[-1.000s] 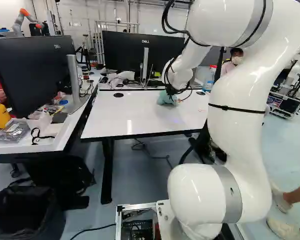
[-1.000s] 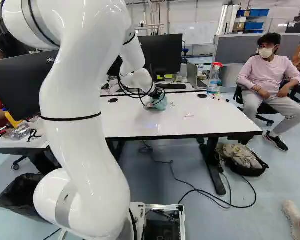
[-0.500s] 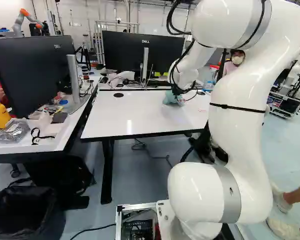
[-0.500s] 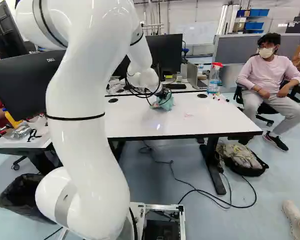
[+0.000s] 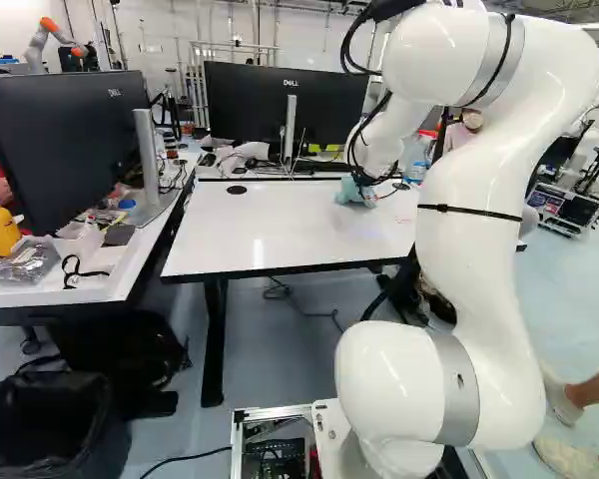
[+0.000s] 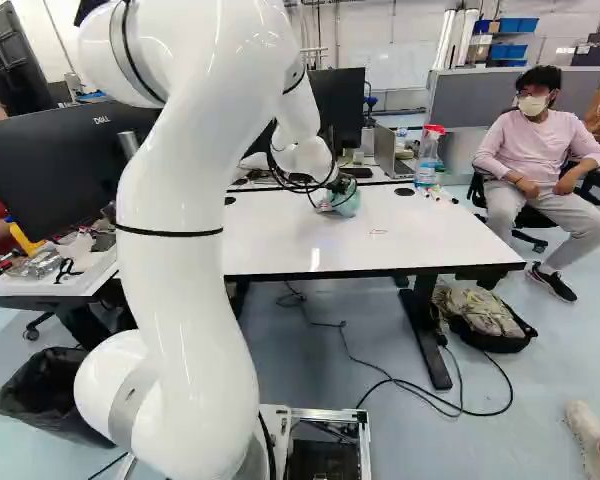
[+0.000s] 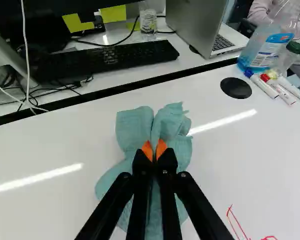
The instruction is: Clean the table with the green towel
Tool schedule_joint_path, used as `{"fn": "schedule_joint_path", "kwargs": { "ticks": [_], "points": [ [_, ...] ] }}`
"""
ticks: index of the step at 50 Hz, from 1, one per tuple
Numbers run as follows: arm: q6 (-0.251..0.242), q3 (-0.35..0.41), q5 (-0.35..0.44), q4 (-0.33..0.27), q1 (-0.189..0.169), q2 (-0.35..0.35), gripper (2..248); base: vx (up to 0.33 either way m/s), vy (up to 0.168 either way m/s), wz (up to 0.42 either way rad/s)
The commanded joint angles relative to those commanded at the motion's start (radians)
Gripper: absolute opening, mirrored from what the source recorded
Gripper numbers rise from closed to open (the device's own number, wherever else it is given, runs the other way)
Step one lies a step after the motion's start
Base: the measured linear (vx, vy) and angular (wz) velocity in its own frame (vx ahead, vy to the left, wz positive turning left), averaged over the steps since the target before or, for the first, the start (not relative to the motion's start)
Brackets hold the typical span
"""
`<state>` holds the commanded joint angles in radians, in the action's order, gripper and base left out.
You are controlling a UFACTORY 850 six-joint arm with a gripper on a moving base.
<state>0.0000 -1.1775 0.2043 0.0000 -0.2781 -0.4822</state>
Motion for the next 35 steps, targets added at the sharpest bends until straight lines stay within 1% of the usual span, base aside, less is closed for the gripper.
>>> {"fn": "schedule_joint_path", "kwargs": {
  "ticks": [35],
  "points": [
    [0.0, -0.018, 0.015, 0.0, -0.001, -0.061, 29, 0.0, 0.0, 0.0]
  ]
}}
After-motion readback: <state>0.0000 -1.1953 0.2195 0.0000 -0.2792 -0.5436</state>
